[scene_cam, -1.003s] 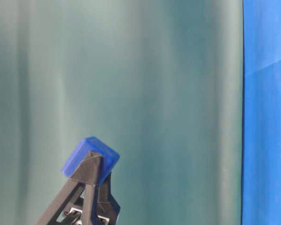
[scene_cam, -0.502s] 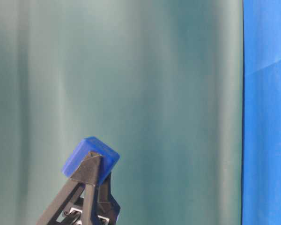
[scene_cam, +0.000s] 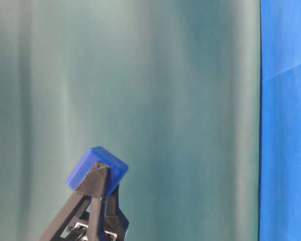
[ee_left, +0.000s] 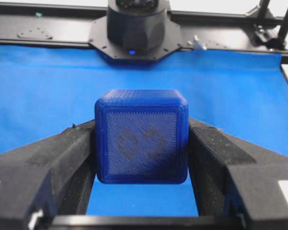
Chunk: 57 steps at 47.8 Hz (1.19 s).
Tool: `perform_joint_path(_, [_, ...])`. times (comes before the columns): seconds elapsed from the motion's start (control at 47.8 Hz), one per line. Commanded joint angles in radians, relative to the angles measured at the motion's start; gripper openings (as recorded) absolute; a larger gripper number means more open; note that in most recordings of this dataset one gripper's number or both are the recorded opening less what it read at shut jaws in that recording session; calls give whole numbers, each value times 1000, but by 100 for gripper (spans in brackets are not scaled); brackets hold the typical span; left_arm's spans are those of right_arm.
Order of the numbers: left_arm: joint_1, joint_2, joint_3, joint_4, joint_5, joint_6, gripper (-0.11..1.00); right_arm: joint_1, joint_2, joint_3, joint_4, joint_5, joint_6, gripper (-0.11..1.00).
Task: Handover the blue block to the right arm after grasping it with the left arm, then place it in the designated position.
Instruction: 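Open the right gripper and move it toward the held cube, then close the right gripper on the cube above the left gripper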
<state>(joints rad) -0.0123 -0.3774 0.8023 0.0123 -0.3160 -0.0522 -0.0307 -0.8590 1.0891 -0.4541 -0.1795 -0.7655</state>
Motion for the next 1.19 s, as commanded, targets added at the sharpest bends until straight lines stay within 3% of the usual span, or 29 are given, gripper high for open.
perform_joint_path(0.0, [-2, -12, -17, -3, -9, -3, 49, 0, 17, -35, -2, -11, 2, 96])
perform_joint_path(0.334, [-2, -12, -17, -3, -9, -5, 49, 0, 152, -114, -2, -86, 2, 96])
perform_joint_path(0.878, [-3, -11, -18, -5, -8, -6, 49, 0, 499, -376, -17, -207, -29, 96])
perform_joint_path(1.171, [-6, -11, -20, -5, -8, -6, 49, 5, 652, -514, -20, -183, -34, 96])
